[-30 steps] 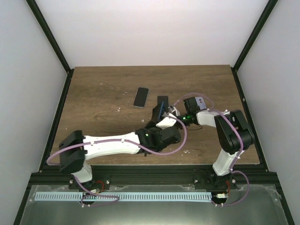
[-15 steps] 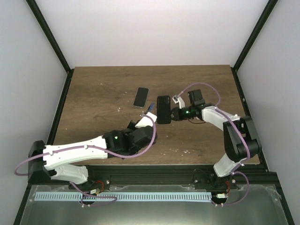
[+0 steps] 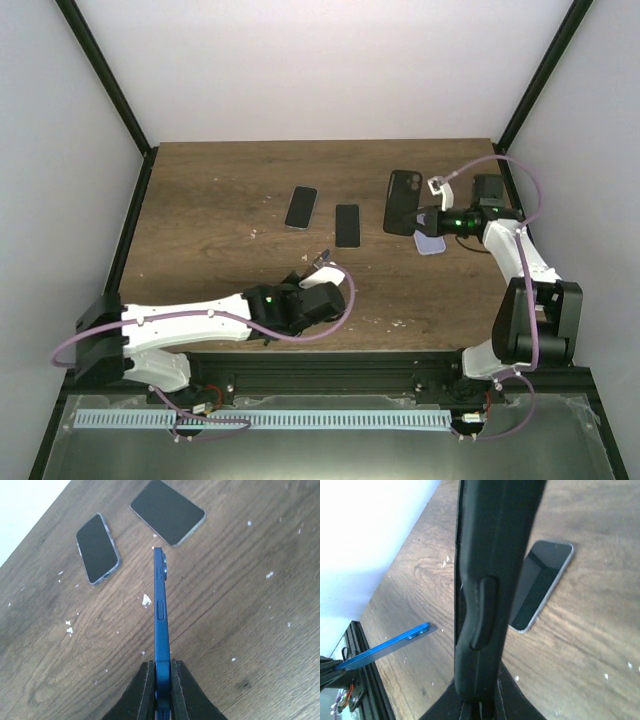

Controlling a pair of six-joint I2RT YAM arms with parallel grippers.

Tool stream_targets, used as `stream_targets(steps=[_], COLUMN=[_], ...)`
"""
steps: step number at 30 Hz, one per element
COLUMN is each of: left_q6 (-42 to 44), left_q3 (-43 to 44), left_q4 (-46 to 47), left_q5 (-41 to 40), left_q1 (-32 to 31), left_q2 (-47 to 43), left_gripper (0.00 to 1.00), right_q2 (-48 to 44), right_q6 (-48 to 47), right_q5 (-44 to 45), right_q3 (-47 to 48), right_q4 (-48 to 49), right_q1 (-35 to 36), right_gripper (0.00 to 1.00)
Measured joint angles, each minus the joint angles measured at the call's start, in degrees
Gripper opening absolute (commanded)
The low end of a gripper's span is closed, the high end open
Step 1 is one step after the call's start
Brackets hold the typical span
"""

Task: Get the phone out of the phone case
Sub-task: Move the phone to the center of the board.

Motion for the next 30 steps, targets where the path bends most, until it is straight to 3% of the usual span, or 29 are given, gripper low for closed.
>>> stream_targets(steps=[11,24,30], left_q6=[9.6,15.2,17.2], left_q3=[-1.9,-3.8,0.7], left_q4=[7.3,31.0,41.0], left_q5=[-0.6,1.7,3.3], left_q1=[0.9,16.8,21.9], left_q2=[8.8,17.7,25.7], left_gripper=[0.00,0.00,0.00], right_q2=[-0.3,-0.2,-0.2], right_q6=[-2.4,-3.5,-3.6], right_q5=[-5.5,-7.8,-8.3], right_q3=[-3.5,-4.0,-4.0], right_q4=[-0.9,-1.3,-1.5], right_q1=[-2.1,-2.1,-2.1], right_gripper=[0.03,0.05,0.05])
